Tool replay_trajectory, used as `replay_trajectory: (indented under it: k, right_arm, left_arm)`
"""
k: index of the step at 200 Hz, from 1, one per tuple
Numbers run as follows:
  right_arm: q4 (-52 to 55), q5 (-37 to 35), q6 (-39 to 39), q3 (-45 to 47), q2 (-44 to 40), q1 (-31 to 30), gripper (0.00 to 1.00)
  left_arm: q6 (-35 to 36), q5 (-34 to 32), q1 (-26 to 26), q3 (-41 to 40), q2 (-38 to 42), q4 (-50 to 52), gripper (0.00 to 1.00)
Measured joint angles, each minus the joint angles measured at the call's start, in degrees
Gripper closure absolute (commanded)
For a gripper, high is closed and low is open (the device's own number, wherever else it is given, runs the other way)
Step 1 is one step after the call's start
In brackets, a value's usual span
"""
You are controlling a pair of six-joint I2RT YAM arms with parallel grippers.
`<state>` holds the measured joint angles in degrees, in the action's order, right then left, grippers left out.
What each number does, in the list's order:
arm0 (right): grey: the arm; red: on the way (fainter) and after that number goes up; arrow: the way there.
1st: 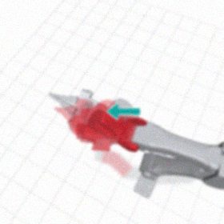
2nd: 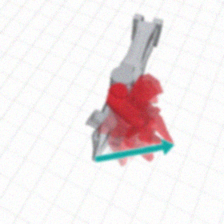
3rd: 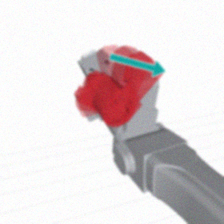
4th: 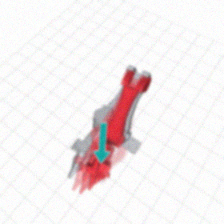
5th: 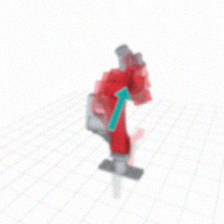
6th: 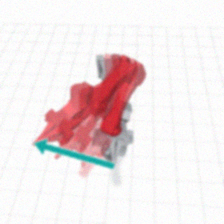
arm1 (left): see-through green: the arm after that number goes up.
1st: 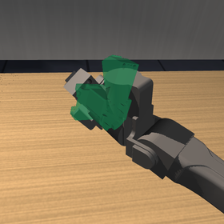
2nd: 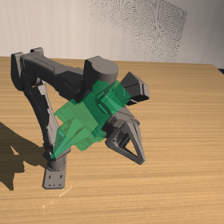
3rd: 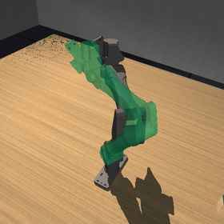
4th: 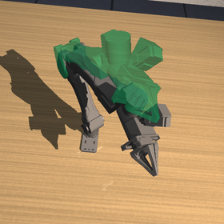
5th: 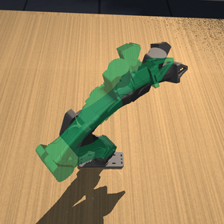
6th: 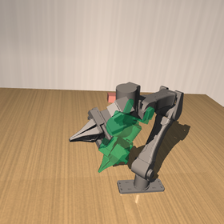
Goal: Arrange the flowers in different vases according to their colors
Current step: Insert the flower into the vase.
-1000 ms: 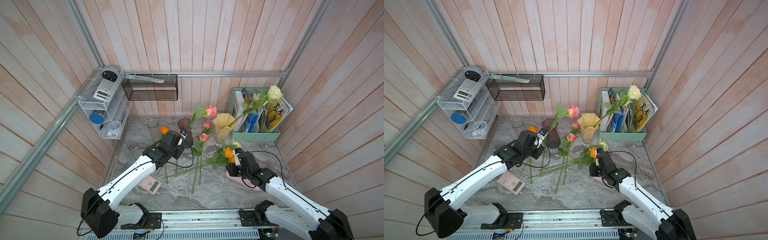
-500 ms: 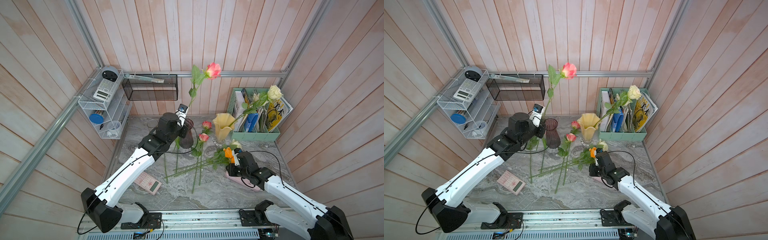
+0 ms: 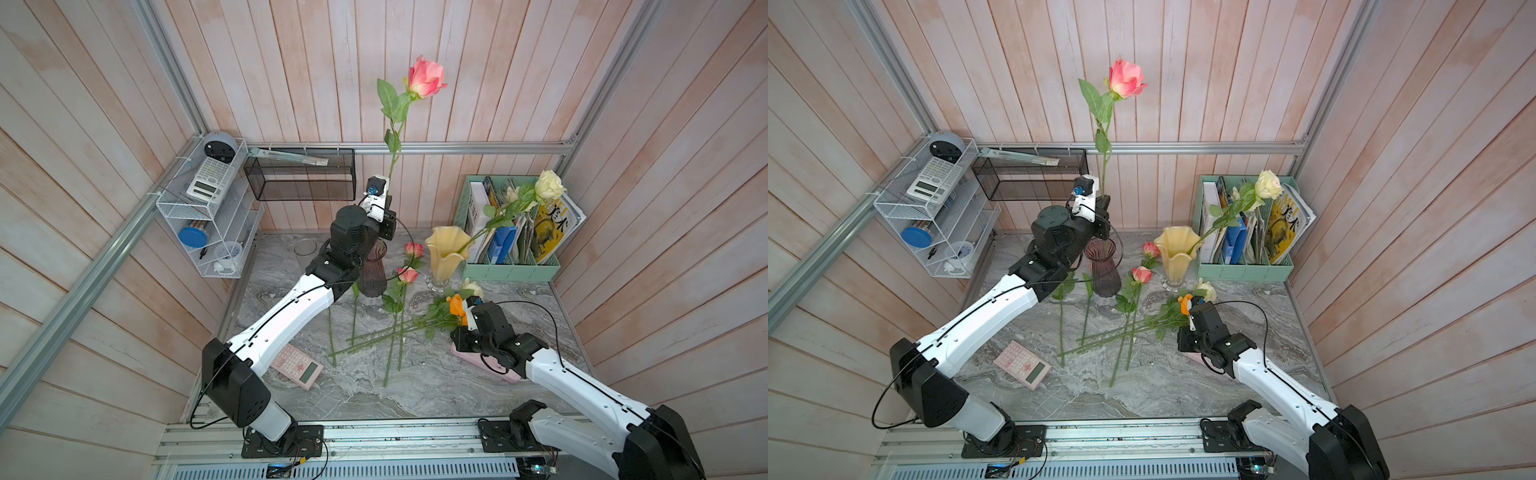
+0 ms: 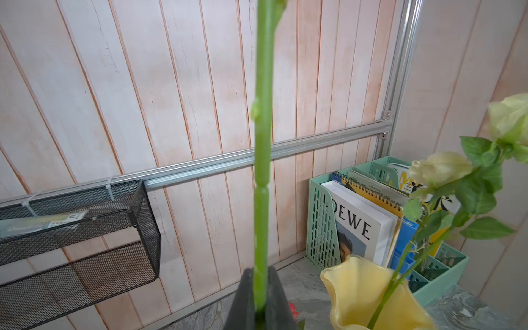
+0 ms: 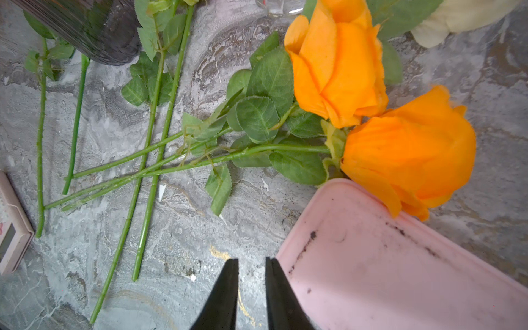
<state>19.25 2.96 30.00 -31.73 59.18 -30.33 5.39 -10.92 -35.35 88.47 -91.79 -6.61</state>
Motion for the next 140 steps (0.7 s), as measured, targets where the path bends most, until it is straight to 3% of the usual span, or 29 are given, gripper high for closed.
replay_trajectory:
  k: [40,94,105,120,140]
  right_arm:
    - [-0.04,0.50,0.00,0.00,0.72,0.00,0.76]
    - [-0.79,0.63,-0.04,0.00,1.51,0.00,0.75]
    - [-1.18,0.72,-0.04,0.00,1.99,0.00,0.74]
    - [-1.44,0.92,-0.04,0.00,2.84,0.00,0.74]
    - [-1.46,1.25,-0.04,-0.02,4.02,0.00,0.74]
  left_arm:
    - [1.40,-1.79,1.88,-0.31,-5.25,-5.51,1.00]
    - [0.31,-2.58,3.76,-5.84,-5.38,-12.90,0.98]
    - [-0.52,-3.02,3.74,-8.79,-5.14,-13.86,0.90]
    - [-1.44,-3.69,3.69,-13.20,-4.94,-14.71,0.60]
    - [-3.17,-5.03,3.69,-18.64,-4.81,-15.26,0.46]
